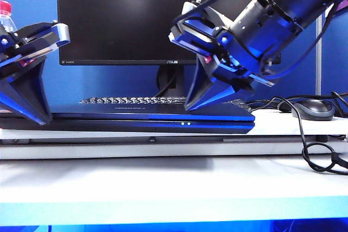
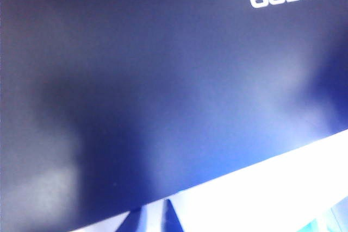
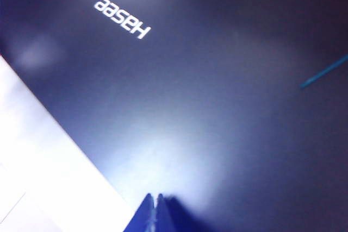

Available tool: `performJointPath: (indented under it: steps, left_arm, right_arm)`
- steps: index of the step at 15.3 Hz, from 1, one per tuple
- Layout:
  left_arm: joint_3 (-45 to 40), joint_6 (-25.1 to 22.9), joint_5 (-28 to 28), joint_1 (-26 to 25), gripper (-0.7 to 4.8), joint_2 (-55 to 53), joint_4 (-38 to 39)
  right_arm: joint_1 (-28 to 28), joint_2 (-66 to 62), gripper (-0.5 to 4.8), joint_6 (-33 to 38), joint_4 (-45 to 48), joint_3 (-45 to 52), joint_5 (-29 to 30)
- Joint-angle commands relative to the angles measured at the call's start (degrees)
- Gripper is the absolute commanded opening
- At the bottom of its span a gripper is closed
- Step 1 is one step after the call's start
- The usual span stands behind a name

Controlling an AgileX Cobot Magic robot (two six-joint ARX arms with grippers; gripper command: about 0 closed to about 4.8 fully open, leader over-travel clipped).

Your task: Open the lid of the black laptop.

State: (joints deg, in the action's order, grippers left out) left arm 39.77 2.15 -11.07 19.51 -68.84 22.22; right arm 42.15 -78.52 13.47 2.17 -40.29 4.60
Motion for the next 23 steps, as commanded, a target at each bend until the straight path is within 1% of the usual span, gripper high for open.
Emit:
performJointPath:
  steps: [1,2,3,5,7,13,17,20,23]
  left_arm:
    - [0.13,-0.2,0.87,-0.07,0.53,0.07,-2.69]
    - [0.13,-0.2,0.81,-0.07,0.53,0.07,-3.28]
    - [0.13,-0.2,0.81,-0.07,0.53,0.07,-3.56]
    - [0.13,-0.15,0.76,-0.07,0.53,0.07,-4.83]
    - [0.13,-0.17,0.79,-0.07,0.53,0.07,-5.51]
    - [0.13,-0.07,0.76,-0.07,0.53,0.07,-5.9]
    - [0.13,0.0,0.79,-0.07,0.53,0.07,-6.58]
    - [0.13,0.09,0.98,-0.07,0.53,0.07,-6.58]
    - [0.13,0.22,0.98,-0.07,0.53,0.07,-6.67]
  right_arm:
    - [0.11,0.2,-0.06,0.76,0.61,-0.31,0.55]
    - [0.28,0.26,-0.06,1.4,0.66,-0.31,3.37]
    - [1.09,0.28,-0.06,1.44,0.57,-0.31,3.56]
    - [3.82,0.26,-0.06,1.42,-0.02,-0.31,2.99]
    - [5.77,0.26,-0.06,1.4,-0.44,-0.31,0.68]
    - [5.31,-0.2,-0.06,1.31,-0.74,-0.31,-3.23]
    - [5.14,-0.81,-0.06,1.31,-1.11,-0.31,-4.09]
    - [4.52,-0.81,-0.06,1.33,-1.22,-0.31,-7.39]
    - [4.11,-0.81,-0.06,1.44,-2.1,-0.31,-7.52]
